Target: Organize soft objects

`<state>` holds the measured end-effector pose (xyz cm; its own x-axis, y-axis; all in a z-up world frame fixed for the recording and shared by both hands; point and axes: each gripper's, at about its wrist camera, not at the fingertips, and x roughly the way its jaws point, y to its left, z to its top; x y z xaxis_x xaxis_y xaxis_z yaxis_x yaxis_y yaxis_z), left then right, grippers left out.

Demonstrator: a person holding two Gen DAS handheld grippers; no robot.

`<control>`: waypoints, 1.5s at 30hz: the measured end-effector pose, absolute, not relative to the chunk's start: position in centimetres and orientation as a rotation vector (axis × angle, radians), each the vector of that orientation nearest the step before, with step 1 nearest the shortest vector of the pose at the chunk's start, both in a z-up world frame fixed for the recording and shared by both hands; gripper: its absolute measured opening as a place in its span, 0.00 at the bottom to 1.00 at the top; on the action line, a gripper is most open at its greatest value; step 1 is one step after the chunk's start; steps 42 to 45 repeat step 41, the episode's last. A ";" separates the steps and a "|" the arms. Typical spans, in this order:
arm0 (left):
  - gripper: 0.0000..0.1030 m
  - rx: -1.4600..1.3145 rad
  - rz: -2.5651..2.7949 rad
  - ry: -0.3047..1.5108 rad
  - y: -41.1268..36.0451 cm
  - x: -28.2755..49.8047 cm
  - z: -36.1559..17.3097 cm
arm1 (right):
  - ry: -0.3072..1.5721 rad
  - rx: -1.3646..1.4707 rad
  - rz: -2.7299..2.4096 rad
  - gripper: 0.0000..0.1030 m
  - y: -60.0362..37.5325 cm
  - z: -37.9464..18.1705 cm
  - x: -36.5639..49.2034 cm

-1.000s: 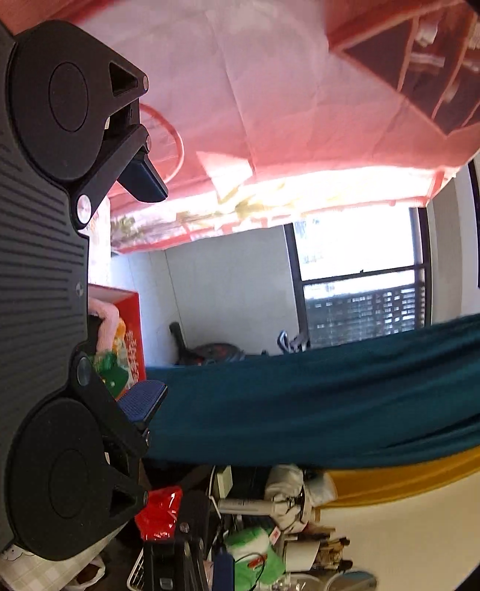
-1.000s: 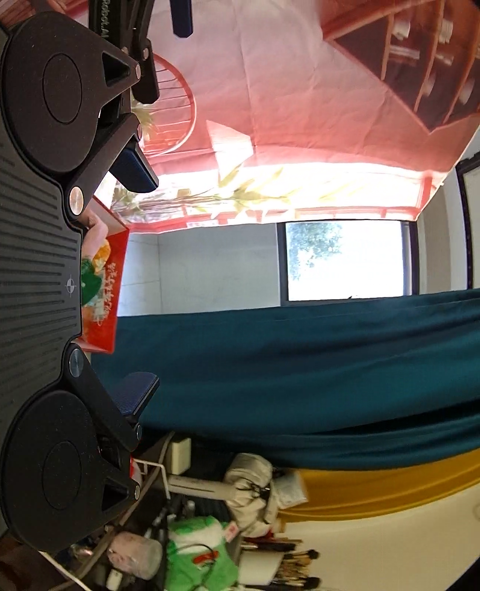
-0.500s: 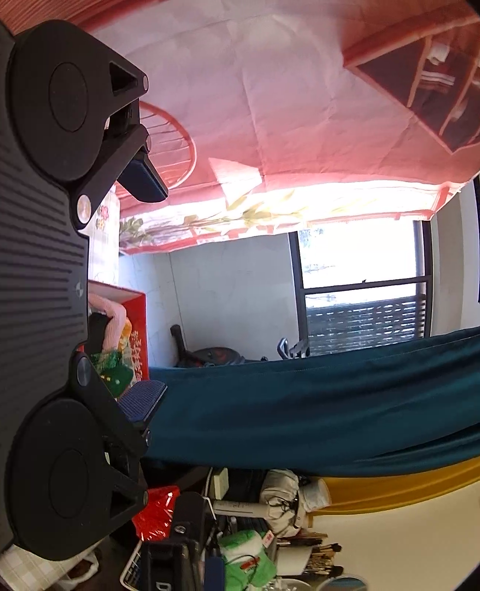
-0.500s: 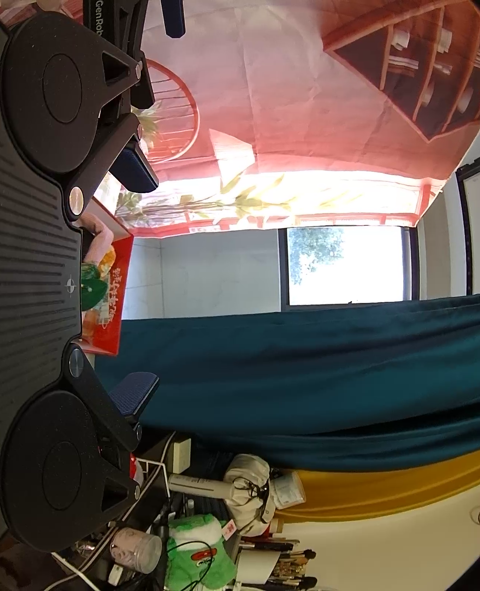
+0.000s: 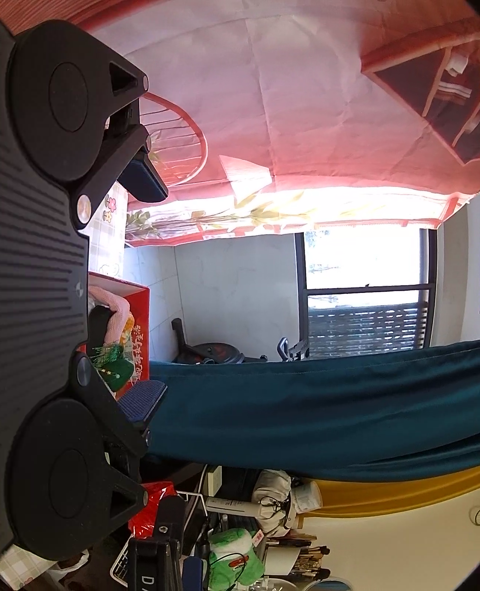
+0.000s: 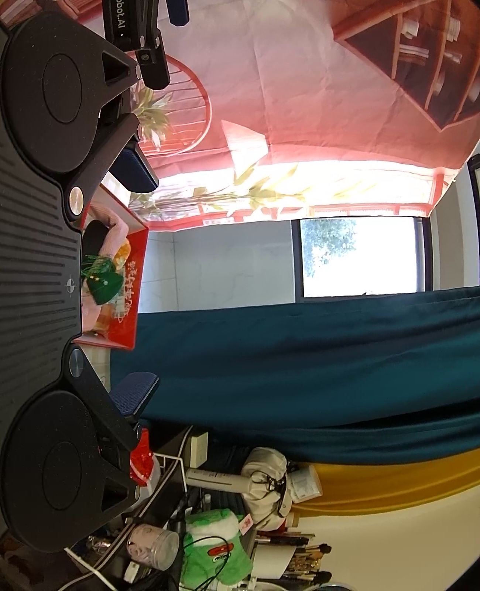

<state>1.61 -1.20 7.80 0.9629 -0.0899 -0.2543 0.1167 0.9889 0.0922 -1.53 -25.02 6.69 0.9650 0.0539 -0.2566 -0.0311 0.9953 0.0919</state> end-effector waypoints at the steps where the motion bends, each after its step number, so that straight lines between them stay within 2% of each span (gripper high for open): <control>1: 1.00 0.103 -0.106 0.253 -1.0 1.7 7.9 | 0.263 0.087 0.044 1.00 -25.0 6.6 -1.6; 45: 1.00 0.059 -0.111 0.271 -0.3 1.9 7.6 | 0.273 0.080 0.049 1.00 -24.9 6.6 -1.5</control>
